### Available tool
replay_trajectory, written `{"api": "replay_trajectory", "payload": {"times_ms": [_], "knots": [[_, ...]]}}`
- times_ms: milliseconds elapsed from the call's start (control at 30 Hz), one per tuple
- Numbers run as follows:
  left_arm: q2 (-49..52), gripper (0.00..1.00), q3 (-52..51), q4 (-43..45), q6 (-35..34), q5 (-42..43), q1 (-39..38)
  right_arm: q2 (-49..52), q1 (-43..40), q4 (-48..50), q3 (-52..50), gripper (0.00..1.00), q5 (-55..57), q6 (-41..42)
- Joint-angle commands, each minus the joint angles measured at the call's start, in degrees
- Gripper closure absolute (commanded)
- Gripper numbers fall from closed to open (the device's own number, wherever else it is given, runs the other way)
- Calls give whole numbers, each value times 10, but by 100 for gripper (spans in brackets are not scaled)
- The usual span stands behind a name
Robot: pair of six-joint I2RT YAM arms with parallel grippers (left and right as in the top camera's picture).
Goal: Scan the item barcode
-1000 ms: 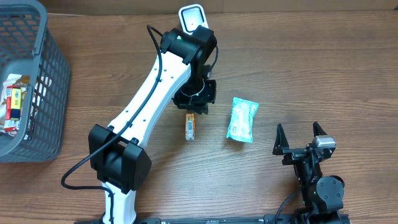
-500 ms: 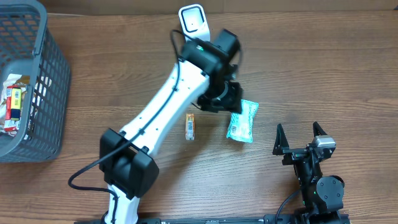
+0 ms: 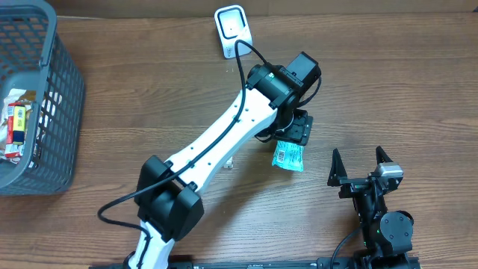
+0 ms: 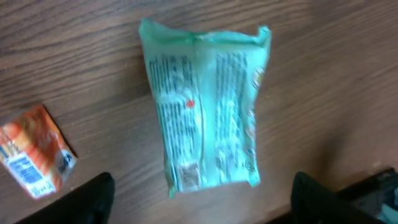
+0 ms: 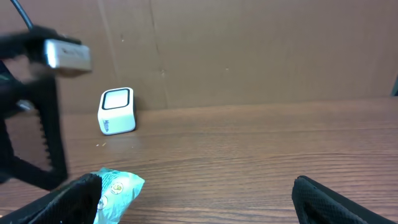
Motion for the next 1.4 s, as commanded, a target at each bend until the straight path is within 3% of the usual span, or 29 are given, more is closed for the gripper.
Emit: {"api": "replay_trajectory", "payload": {"times_ms": [0,167,467,667,833,1167,1367], "knots": [[42,15,-6,10,0,-14,-9,-5,-2,2,-6,0,-3,-1],[84,13,-6,15,2,-14,-12,-5,-2,2,-6,0,-3,-1],[97,28,-5,13,4,-3,-12,-5,-2,2,-6,0,-3,-1],[96,55,3,8,17,-2,-11,-5,-2,2,-6,0,-3,0],[96,70,23,-6,21,-3,-11,-5,-2,2,-6,0,-3,-1],[96,83,100,-62,30,-11,0,-5,-2,2,-6,0,-3,0],[96,83,111,-113,5,-71,23,-5,-2,2,-6,0,-3,-1]]}}
